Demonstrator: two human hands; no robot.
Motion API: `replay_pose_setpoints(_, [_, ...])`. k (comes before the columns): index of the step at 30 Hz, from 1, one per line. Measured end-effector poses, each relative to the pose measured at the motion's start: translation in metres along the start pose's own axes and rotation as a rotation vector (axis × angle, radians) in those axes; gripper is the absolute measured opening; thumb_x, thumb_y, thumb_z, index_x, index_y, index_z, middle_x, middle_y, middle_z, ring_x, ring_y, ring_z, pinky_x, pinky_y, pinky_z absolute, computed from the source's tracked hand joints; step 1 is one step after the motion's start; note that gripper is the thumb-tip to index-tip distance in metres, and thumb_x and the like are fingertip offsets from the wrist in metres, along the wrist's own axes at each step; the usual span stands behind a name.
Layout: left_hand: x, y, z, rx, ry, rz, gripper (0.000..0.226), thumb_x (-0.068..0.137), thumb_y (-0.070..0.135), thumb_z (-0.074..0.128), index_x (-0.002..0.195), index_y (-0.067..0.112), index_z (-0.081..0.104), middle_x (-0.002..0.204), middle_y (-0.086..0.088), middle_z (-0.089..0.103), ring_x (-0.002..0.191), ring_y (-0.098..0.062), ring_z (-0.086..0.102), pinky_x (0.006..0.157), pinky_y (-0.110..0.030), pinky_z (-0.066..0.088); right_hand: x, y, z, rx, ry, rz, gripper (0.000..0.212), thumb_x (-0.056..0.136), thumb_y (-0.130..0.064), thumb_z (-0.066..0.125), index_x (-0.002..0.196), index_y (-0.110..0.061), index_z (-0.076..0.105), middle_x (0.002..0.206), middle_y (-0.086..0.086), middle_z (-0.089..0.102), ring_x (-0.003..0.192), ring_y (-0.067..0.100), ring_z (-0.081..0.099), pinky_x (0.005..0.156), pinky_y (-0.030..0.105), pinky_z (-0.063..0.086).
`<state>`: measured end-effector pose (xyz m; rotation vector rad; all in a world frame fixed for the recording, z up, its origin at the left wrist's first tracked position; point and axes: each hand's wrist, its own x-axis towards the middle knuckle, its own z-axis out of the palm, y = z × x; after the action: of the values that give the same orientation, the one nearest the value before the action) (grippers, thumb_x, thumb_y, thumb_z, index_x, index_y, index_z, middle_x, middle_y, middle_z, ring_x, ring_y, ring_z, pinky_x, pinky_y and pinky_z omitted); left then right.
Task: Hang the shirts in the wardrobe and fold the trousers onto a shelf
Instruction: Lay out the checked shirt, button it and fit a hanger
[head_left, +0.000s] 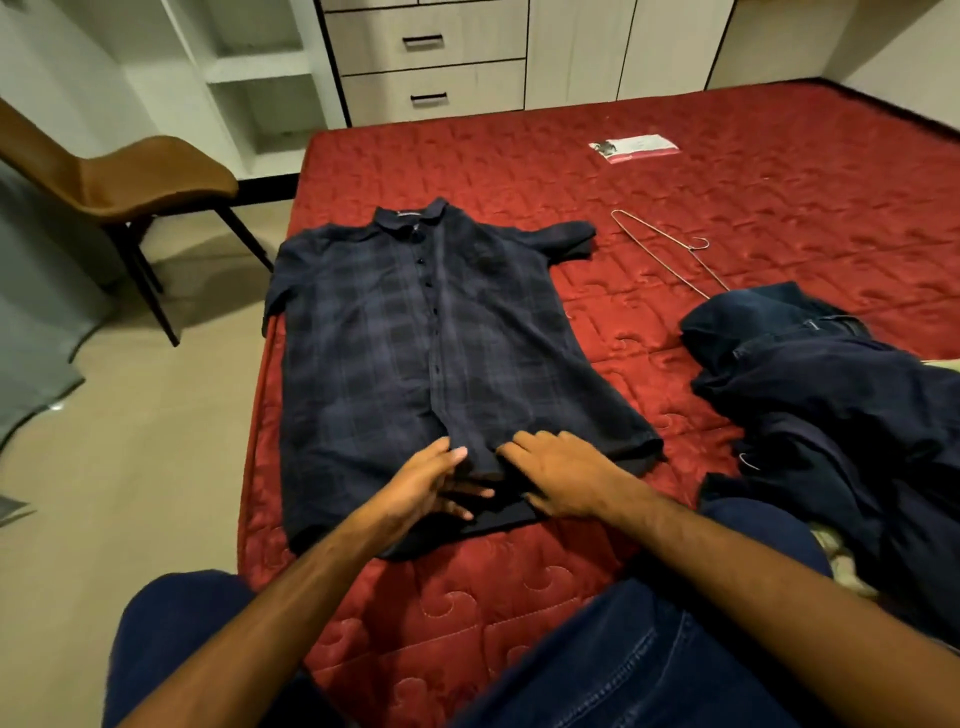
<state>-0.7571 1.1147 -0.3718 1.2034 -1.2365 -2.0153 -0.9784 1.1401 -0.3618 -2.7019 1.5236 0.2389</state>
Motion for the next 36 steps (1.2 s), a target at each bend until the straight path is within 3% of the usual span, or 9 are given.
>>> replay_pose_setpoints(6, [-0.012,-0.011,-0.037,1.128,-0.012,0.413,0.064,0.094,0.031,0.056,0.150,0.007,0.036,0.145,-0.007,0.048,0.133,-0.015,0.045,0.114,-0.030,0.033,0.007,0.031,-0.011,0.264,0.058,0.236,0.021,0.085,-0.025,0.055,0.106,-0.022,0.054,0.110,0.001,0.057,0.103,0.027,0.062,0.078,0.039,0.048])
replay_pose_setpoints(13, [-0.013,-0.016,-0.027,1.202,-0.044,0.541,0.089,0.090,0.028,0.062,0.157,0.043,0.005,0.126,0.004,0.047,0.117,-0.015,0.052,0.094,-0.040,0.049,0.019,-0.010,0.000,0.667,-0.004,0.233,0.073,0.070,-0.079,0.059,0.120,-0.027,0.055,0.116,-0.007,0.064,0.105,0.011,0.061,0.088,0.035,0.050])
replay_pose_setpoints(16, [-0.010,-0.016,-0.020,1.376,0.024,0.547,0.090,0.085,0.040,0.063,0.157,0.040,0.009,0.129,0.005,0.044,0.114,-0.020,0.054,0.089,-0.042,0.050,0.040,-0.005,0.011,0.835,0.133,0.469,0.020,0.088,-0.030,0.057,0.102,-0.021,0.066,0.106,0.006,0.072,0.101,0.025,0.066,0.083,0.037,0.052])
replay_pose_setpoints(18, [-0.011,-0.019,-0.025,1.583,0.120,0.505,0.081,0.082,0.050,0.063,0.150,0.030,0.026,0.128,0.003,0.046,0.108,-0.023,0.056,0.083,-0.043,0.052,0.044,0.011,0.005,1.176,0.263,0.719,0.017,0.092,-0.010,0.053,0.093,-0.018,0.068,0.092,0.008,0.070,0.085,0.026,0.064,0.074,0.035,0.049])
replay_pose_setpoints(23, [-0.019,-0.028,-0.030,1.922,0.177,0.577,0.041,0.074,0.041,0.065,0.107,0.018,0.058,0.097,-0.001,0.057,0.077,-0.024,0.059,0.052,-0.035,0.044,0.026,0.041,-0.007,1.919,0.517,1.183,0.036,0.106,-0.027,0.041,0.140,-0.016,0.044,0.141,0.013,0.049,0.126,0.033,0.050,0.098,0.047,0.042])
replay_pose_setpoints(26, [-0.019,-0.025,-0.034,1.981,0.170,0.580,0.040,0.059,0.017,0.074,0.095,0.016,0.057,0.084,-0.003,0.057,0.063,-0.026,0.057,0.046,-0.032,0.034,0.025,0.050,0.003,1.928,0.716,1.123,0.017,0.105,-0.017,0.045,0.110,-0.013,0.060,0.117,0.006,0.069,0.112,0.027,0.056,0.077,0.032,0.049])
replay_pose_setpoints(30, [-0.028,-0.010,-0.043,1.988,0.007,0.707,0.028,0.069,0.022,0.057,0.096,0.019,0.048,0.086,-0.002,0.055,0.062,-0.024,0.058,0.046,-0.033,0.043,0.027,0.041,-0.001,1.788,0.735,0.841,0.024,0.100,-0.001,0.048,0.118,-0.008,0.061,0.117,0.010,0.068,0.111,0.027,0.062,0.097,0.037,0.050])
replay_pose_setpoints(34, [-0.053,0.002,-0.059,2.045,-0.067,0.778,0.023,0.072,0.025,0.053,0.095,0.021,0.049,0.091,-0.001,0.053,0.067,-0.022,0.056,0.051,-0.034,0.042,0.022,0.017,-0.016,1.275,0.475,0.482,0.033,0.094,0.004,0.057,0.127,0.007,0.056,0.121,0.009,0.061,0.101,0.002,0.062,0.095,0.017,0.045])
replay_pose_setpoints(36, [-0.063,-0.003,-0.075,2.063,-0.005,0.720,0.037,0.069,0.022,0.061,0.105,0.020,0.051,0.099,-0.002,0.054,0.075,-0.023,0.056,0.057,-0.036,0.042,0.019,0.005,-0.011,0.875,0.216,0.240,0.027,0.092,-0.003,0.062,0.119,-0.004,0.063,0.113,0.009,0.066,0.099,0.010,0.063,0.095,0.032,0.047])
